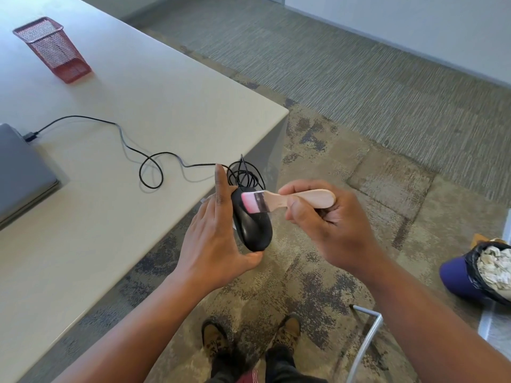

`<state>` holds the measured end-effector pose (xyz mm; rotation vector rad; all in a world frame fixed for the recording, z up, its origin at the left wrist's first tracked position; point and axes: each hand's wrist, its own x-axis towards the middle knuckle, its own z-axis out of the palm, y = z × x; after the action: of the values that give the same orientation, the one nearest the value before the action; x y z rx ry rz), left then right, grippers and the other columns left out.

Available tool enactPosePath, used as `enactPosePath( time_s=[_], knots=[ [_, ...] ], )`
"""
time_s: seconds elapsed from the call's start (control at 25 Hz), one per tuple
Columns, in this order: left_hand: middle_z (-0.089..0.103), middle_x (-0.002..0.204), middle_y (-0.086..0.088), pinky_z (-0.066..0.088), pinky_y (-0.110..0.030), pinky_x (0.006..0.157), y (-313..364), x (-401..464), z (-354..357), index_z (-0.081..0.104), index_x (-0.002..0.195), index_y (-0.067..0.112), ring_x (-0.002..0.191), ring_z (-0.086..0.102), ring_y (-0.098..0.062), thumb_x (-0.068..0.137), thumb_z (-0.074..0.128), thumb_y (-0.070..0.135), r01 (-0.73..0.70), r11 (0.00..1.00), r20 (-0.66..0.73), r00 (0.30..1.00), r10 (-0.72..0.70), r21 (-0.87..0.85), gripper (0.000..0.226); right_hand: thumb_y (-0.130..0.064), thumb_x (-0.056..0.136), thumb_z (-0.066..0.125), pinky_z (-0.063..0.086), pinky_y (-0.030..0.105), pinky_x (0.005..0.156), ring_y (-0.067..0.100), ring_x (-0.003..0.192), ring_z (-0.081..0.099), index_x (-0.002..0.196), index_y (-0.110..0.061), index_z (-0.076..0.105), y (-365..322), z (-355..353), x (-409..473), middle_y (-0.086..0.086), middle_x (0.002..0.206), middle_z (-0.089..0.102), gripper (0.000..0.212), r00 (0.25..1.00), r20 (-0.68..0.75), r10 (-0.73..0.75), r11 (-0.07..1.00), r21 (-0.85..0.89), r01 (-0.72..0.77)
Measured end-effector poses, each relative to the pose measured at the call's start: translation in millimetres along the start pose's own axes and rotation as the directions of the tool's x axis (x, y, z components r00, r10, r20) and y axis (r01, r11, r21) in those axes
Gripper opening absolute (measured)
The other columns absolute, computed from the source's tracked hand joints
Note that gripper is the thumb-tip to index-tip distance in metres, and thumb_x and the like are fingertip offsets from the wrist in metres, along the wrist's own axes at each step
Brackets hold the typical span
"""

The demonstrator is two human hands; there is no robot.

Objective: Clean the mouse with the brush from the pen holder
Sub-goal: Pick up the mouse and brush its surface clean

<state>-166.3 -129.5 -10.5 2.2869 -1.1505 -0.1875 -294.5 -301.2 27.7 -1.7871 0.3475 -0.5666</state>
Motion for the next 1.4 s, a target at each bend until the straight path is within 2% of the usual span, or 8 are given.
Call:
enactPosePath(
  time_s=[0.12, 0.48, 0.72, 0.88, 1.04, 1.16, 1.32, 1.4],
  knots=[
    [0.046, 0.154, -0.004, 0.047, -0.041, 0.105, 1.1, -0.3, -0.2, -0.042, 0.15, 0.031, 0.138, 0.047, -0.028, 0.054, 0.092, 0.04, -0.001, 1.0, 0.012, 1.0, 0.001, -0.005, 0.165, -0.029, 0.095, 0.062, 0.05, 0.059, 0.055, 0.04, 0.064, 0.064, 0.103, -0.03, 0.072, -0.3, 14.2, 2.5, 0.007, 0.075, 0.074, 0.013, 0.999, 0.029, 0.021, 0.999, 0.03, -0.022],
    [0.046, 0.153, -0.004, 0.046, -0.046, 0.109, 2.6, -0.1, -1.7, -0.043, 0.148, 0.033, 0.139, 0.047, -0.029, 0.057, 0.092, 0.041, -0.017, 1.0, 0.002, 1.0, 0.017, -0.02, 0.164, -0.017, 0.091, 0.062, 0.054, 0.041, 0.058, 0.021, 0.061, 0.066, 0.094, -0.019, 0.074, -1.9, 7.9, 11.1, 0.008, 0.068, 0.073, 0.012, 0.989, -0.022, 0.143, 0.984, 0.108, -0.14],
    [0.045, 0.154, -0.002, 0.04, -0.037, 0.11, 4.2, 1.3, -1.0, -0.043, 0.149, 0.032, 0.14, 0.045, -0.025, 0.059, 0.092, 0.046, -0.012, 1.0, 0.016, 1.0, 0.012, -0.013, 0.162, -0.011, 0.078, 0.058, 0.036, 0.036, 0.048, 0.021, 0.049, 0.048, 0.077, -0.012, 0.072, 2.2, 2.5, 10.9, 0.018, 0.054, 0.06, 0.014, 0.975, -0.021, 0.223, 0.971, 0.093, -0.22],
    [0.046, 0.154, -0.002, 0.044, -0.049, 0.112, 6.7, 3.2, -3.0, -0.043, 0.149, 0.034, 0.141, 0.045, -0.026, 0.057, 0.091, 0.045, 0.004, 1.0, 0.022, 1.0, -0.003, -0.025, 0.163, -0.016, 0.089, 0.063, 0.052, 0.037, 0.056, 0.019, 0.06, 0.063, 0.091, -0.016, 0.074, -1.6, 4.0, 9.4, 0.011, 0.066, 0.071, 0.012, 0.983, 0.037, 0.178, 0.973, 0.146, -0.181],
    [0.046, 0.154, -0.001, 0.041, -0.047, 0.114, 8.1, 4.5, -2.3, -0.043, 0.149, 0.034, 0.142, 0.044, -0.025, 0.058, 0.091, 0.048, 0.014, 1.0, 0.029, 0.999, -0.013, -0.023, 0.162, -0.017, 0.082, 0.059, 0.031, 0.035, 0.038, 0.019, 0.044, 0.044, 0.082, -0.017, 0.071, 1.9, 5.0, 4.9, 0.023, 0.058, 0.061, 0.012, 0.978, 0.061, 0.2, 0.979, 0.019, -0.201],
    [0.048, 0.151, -0.001, 0.043, -0.044, 0.112, 6.8, 5.5, -1.9, -0.042, 0.15, 0.032, 0.138, 0.047, -0.025, 0.06, 0.089, 0.05, 0.015, 1.0, 0.024, 1.0, -0.015, -0.021, 0.16, -0.018, 0.083, 0.06, 0.027, 0.025, 0.04, 0.011, 0.042, 0.04, 0.083, -0.017, 0.071, -0.7, 0.7, 3.4, 0.018, 0.056, 0.059, 0.011, 0.991, -0.012, 0.135, 0.99, 0.048, -0.134],
    [0.051, 0.146, -0.001, 0.045, -0.037, 0.102, 7.8, 7.9, 0.1, -0.041, 0.151, 0.029, 0.132, 0.049, -0.023, 0.063, 0.089, 0.051, 0.004, 1.0, 0.021, 1.0, -0.004, -0.022, 0.158, -0.012, 0.088, 0.06, 0.027, 0.019, 0.039, 0.001, 0.04, 0.04, 0.089, -0.012, 0.071, 0.9, 6.3, 0.4, -0.005, 0.049, 0.055, 0.011, 0.979, 0.161, 0.123, 0.992, 0.001, -0.125],
    [0.05, 0.147, -0.003, 0.043, -0.033, 0.101, 8.0, 8.0, 0.6, -0.042, 0.15, 0.03, 0.133, 0.048, -0.024, 0.06, 0.09, 0.051, 0.013, 1.0, 0.037, 0.999, -0.012, -0.018, 0.16, -0.013, 0.086, 0.06, 0.027, 0.019, 0.038, 0.002, 0.037, 0.04, 0.085, -0.013, 0.07, 2.1, 5.0, 2.0, -0.009, 0.047, 0.054, 0.011, 0.995, 0.036, 0.089, 0.996, -0.03, -0.088]
  ],
)
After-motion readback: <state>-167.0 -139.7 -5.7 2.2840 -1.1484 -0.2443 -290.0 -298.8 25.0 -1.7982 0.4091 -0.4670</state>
